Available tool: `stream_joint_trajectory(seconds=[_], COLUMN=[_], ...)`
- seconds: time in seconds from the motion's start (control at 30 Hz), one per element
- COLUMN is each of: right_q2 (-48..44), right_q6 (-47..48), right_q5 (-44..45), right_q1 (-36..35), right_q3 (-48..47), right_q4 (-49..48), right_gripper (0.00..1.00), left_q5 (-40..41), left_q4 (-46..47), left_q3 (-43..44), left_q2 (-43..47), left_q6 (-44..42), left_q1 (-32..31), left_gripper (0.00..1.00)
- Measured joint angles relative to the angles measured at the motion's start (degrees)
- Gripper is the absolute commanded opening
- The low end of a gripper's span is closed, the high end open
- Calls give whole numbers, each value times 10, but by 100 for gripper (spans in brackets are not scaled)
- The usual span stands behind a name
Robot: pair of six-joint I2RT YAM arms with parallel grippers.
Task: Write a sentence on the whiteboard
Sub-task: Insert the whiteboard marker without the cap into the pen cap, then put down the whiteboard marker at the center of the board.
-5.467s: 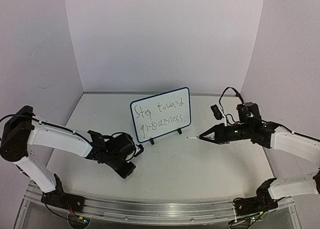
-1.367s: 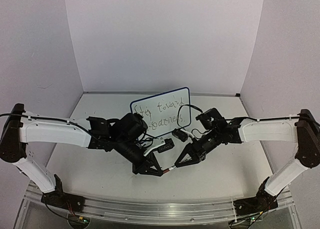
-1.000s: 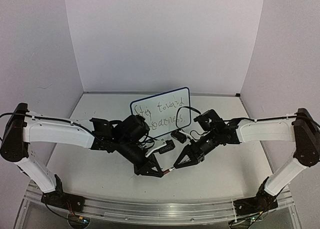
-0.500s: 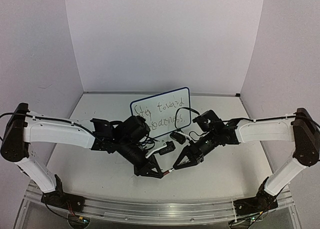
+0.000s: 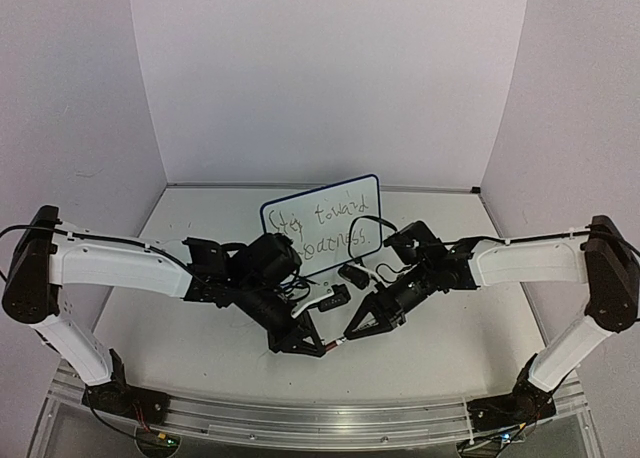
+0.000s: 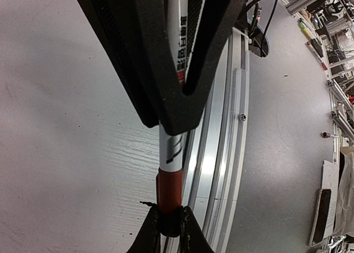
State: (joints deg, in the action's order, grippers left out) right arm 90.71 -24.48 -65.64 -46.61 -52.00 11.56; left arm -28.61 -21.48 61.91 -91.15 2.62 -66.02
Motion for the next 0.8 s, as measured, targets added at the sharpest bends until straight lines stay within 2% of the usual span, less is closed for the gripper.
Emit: stream_joint_trajectory(seconds=[0.07, 0.17, 0.33, 0.43, 0.6, 0.8], right_q2=[-5, -16, -64, -83, -84, -74], right_q6=[0, 0, 2, 4, 4, 4], right_q5=[22, 72, 180, 279, 441, 572], right_q1=[-1, 3, 87, 138, 170, 199], right_q3=[-1, -2, -2, -12, -24, -26], right_q4=[1, 9, 62, 103, 137, 104], right_gripper=[0, 0, 0, 0, 0, 1], left_q5=[19, 59, 134, 191, 265, 300], left_q4=[1, 62, 112, 104, 75, 76], left_q3=[0, -3, -64, -105, -138, -170], left_q2=[0, 16, 121, 173, 193, 214], left_q6=[0, 19, 66, 93, 130, 161], left_q1=[1, 19, 89, 136, 211, 312], left_gripper=[28, 51, 73, 78, 83, 86])
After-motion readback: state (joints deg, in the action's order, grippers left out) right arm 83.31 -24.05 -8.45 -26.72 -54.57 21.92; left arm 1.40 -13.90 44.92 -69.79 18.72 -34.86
